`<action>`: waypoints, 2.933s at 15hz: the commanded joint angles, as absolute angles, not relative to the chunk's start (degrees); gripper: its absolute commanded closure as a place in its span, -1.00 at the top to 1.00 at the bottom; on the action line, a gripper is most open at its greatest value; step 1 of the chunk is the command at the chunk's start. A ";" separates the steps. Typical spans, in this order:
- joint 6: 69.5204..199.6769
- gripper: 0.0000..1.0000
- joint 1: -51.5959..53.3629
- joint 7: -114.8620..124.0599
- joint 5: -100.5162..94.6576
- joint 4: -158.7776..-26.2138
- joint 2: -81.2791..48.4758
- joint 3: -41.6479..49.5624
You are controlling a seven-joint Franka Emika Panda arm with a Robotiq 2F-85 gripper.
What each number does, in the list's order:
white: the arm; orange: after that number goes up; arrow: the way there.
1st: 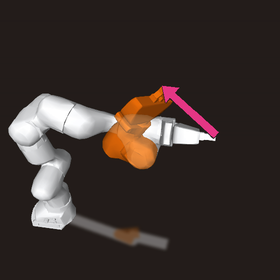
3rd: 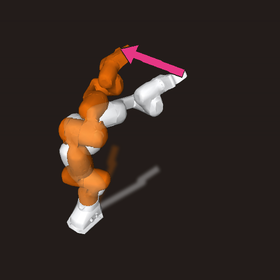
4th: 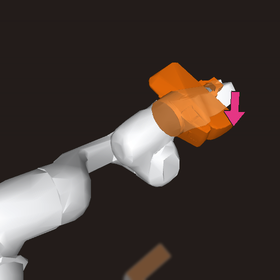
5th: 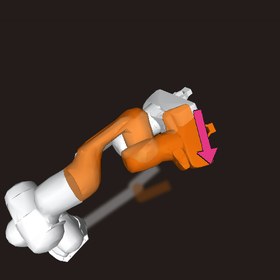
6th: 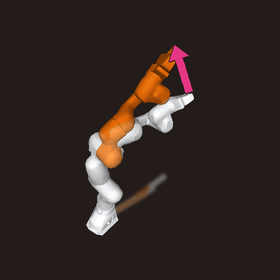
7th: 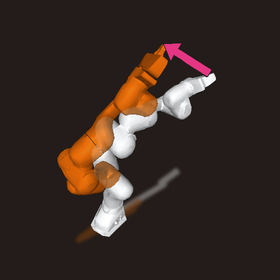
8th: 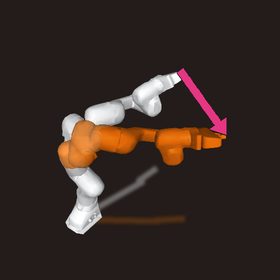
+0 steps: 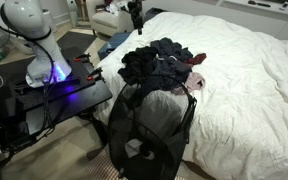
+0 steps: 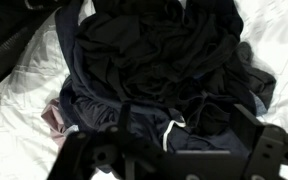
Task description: Pick up the black cloth and put it in the laundry basket
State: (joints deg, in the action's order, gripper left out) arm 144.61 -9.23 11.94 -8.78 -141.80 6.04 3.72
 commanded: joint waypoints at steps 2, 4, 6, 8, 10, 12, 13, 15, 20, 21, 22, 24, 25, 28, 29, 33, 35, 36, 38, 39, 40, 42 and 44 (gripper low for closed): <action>146.61 1.00 -9.56 18.36 -9.47 -138.06 -0.31 5.55; 146.48 1.00 -9.32 20.52 -9.06 -137.11 -2.51 6.57; 147.03 1.00 -9.07 22.93 -8.90 -136.45 -4.77 7.53; 148.04 1.00 -8.74 25.28 -8.74 -135.91 -7.29 8.47; 149.03 1.00 -8.17 27.76 -8.98 -135.39 -9.68 9.34; 150.04 1.00 -7.46 29.40 -8.60 -134.95 -12.02 10.18; 150.93 1.00 -7.03 30.44 -8.49 -134.91 -13.23 10.65; 152.55 1.00 -6.19 31.70 -7.85 -134.67 -15.86 11.51; 154.64 1.00 -4.50 32.06 -3.29 -133.88 -21.36 12.72; 154.85 1.00 -4.33 31.83 -2.08 -133.73 -22.36 12.79; 154.79 1.00 -4.22 31.68 -0.96 -133.53 -23.32 12.86; 154.87 1.00 -4.09 31.42 1.11 -133.16 -24.76 12.85; 155.01 1.00 -3.87 31.57 1.80 -133.08 -25.26 13.08; 155.12 1.00 -3.47 31.40 3.34 -132.66 -26.48 13.54; 155.52 0.50 -3.17 31.39 3.35 -132.70 -26.63 13.88; 155.55 -0.02 -2.51 31.34 3.26 -132.52 -26.69 14.79; 155.54 -0.32 -2.65 31.15 3.46 -132.57 -26.61 14.75; 155.46 -0.45 -2.75 31.06 3.59 -132.55 -26.62 14.72; 155.25 -0.75 -3.07 30.75 4.06 -132.48 -26.69 14.55; 155.19 -0.92 -3.04 30.75 4.19 -132.47 -26.67 14.60; 154.97 -0.99 -2.93 30.81 4.14 -132.49 -26.46 14.76; 153.54 -1.00 -2.23 30.79 3.15 -132.68 -25.19 15.34; 151.78 -0.95 -0.74 30.56 1.32 -133.15 -22.39 16.33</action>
